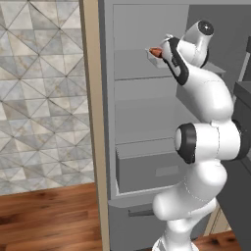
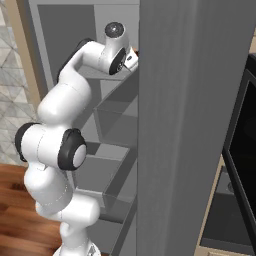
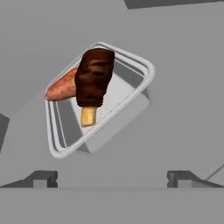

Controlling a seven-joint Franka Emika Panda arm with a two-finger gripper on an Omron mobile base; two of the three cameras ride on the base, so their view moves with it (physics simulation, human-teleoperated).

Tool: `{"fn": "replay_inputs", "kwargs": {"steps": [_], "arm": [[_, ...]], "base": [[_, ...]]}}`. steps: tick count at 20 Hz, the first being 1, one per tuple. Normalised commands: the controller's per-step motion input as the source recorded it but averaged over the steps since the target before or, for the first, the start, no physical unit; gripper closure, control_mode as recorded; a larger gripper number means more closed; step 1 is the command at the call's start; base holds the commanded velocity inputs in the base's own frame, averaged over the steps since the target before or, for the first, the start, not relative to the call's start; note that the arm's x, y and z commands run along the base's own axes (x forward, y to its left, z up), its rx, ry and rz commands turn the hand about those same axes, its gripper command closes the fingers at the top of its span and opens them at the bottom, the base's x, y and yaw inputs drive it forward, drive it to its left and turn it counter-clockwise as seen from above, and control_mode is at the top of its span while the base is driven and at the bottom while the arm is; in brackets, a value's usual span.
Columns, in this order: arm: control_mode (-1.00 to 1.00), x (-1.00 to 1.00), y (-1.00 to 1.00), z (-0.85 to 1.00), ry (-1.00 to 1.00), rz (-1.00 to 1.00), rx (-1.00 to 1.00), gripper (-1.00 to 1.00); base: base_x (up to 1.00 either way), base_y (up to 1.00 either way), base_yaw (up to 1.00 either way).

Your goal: Place the tupperware containing the steak and sweet potato meal in the microwave. Close the microwave door and press the start button to reheat the meal.

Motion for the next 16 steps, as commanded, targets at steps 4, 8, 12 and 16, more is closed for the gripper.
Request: {"fn": "replay_inputs", "kwargs": {"steps": [4,8,12,16], "arm": [[-1.0,0.47,-0.03,0.0,0.07,0.0,0.04,-1.0],[-1.0,0.45,0.0,-0.05,0.04,0.0,0.02,-1.0],[-1.0,0.38,0.0,-0.11,0.0,0.0,0.0,-1.0],[-1.0,0.35,0.0,-0.16,0.0,0.0,0.0,-1.0]], "base": [[0.0,0.0,0.0],[0.0,0.0,0.0],[0.0,0.0,0.0],[0.0,0.0,0.0]]}}
